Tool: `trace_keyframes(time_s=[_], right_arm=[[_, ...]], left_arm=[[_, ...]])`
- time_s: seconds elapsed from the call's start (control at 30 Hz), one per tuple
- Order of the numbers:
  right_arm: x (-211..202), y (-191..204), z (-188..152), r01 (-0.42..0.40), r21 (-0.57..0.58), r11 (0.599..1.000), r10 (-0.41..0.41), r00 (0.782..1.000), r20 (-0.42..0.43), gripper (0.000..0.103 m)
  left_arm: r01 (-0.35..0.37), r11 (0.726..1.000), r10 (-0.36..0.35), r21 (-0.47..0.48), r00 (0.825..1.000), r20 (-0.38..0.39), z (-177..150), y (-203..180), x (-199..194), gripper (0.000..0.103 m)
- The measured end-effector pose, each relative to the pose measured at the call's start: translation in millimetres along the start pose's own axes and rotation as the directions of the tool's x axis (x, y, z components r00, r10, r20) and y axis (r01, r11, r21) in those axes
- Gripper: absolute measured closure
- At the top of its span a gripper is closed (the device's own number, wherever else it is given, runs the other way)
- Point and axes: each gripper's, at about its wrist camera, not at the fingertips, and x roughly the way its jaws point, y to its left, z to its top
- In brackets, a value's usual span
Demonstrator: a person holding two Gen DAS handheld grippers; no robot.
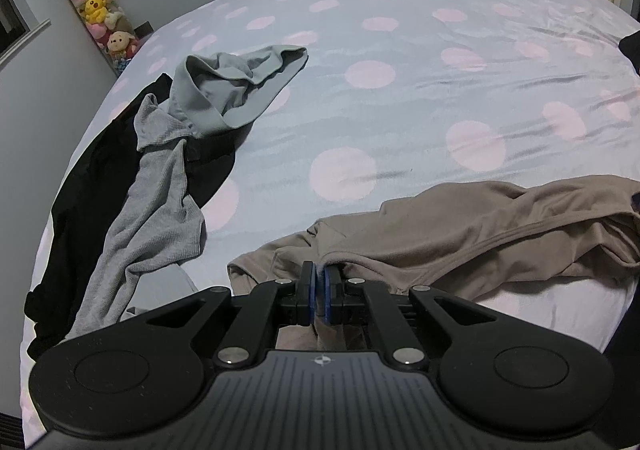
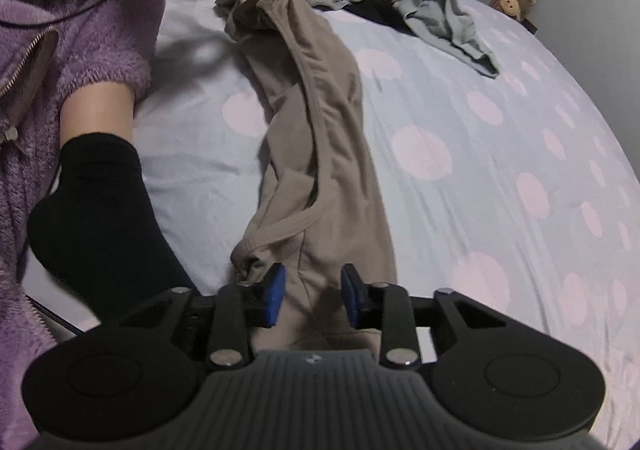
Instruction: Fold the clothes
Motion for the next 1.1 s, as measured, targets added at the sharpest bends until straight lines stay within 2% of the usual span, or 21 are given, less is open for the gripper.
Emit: trace_keyframes(time_s=[0.1, 0.2, 0.27, 0.37, 0.57, 0.7, 0.77, 0.9, 1.0, 1.1], right_arm=[[13.3, -0.5, -2.7, -0.031, 0.025, 0.999, 0.032, 0.999, -0.011, 0.074], [19.9, 1.4, -4.5, -0.054, 0.045, 0.997, 0.056, 0.998, -0.028, 0.084], [20.3, 4.4, -5.5, -0.056, 0.043, 0.997, 0.057, 0.998, -0.032, 0.094], [12.8, 6.4, -6.4, -0.035, 0.046, 0.998, 0.036, 0.999, -0.022, 0.100], [-27.0, -2.1, -12.1, 0.046, 0.118, 0.992, -0.050, 0.998, 0.038, 0.100], [-56.3, -13.1, -11.1, 0.150, 0.197, 0.969, -0.172, 0.981, 0.095, 0.101], [-69.4, -19.6, -6.9, 0.226, 0.240, 0.944, -0.259, 0.959, 0.116, 0.101], [-94.4, -37.0, 8.8, 0.358, 0.328, 0.874, -0.420, 0.896, 0.144, 0.101], [-115.4, -48.5, 24.5, 0.440, 0.389, 0.809, -0.532, 0.830, 0.167, 0.102], [-141.2, -57.2, 42.5, 0.506, 0.452, 0.735, -0.636, 0.746, 0.200, 0.102]], left_arm=[[0.000, 1.000, 0.000, -0.005, 1.000, -0.003, 0.6, 1.5, -0.2, 0.100], [0.000, 1.000, 0.000, -0.011, 1.000, -0.008, -0.7, 3.1, 0.7, 0.100], [0.000, 1.000, 0.000, -0.012, 1.000, -0.012, -1.4, 2.7, 1.9, 0.100], [0.001, 1.000, -0.001, -0.012, 1.000, -0.013, -1.8, 2.8, 2.2, 0.100], [0.006, 1.000, -0.006, -0.021, 1.000, 0.011, -0.9, 5.7, -5.0, 0.100], [0.004, 1.000, -0.002, -0.031, 0.999, 0.047, 3.5, 7.8, -17.0, 0.100], [-0.002, 0.999, 0.005, -0.035, 0.997, 0.079, 8.2, 8.7, -27.8, 0.100], [0.014, 0.998, -0.003, -0.062, 0.986, 0.167, 24.9, 15.6, -58.0, 0.101], [0.034, 0.996, -0.014, -0.080, 0.970, 0.244, 43.7, 22.6, -88.0, 0.101], [0.060, 0.995, -0.030, -0.084, 0.949, 0.315, 60.3, 27.9, -121.4, 0.102]])
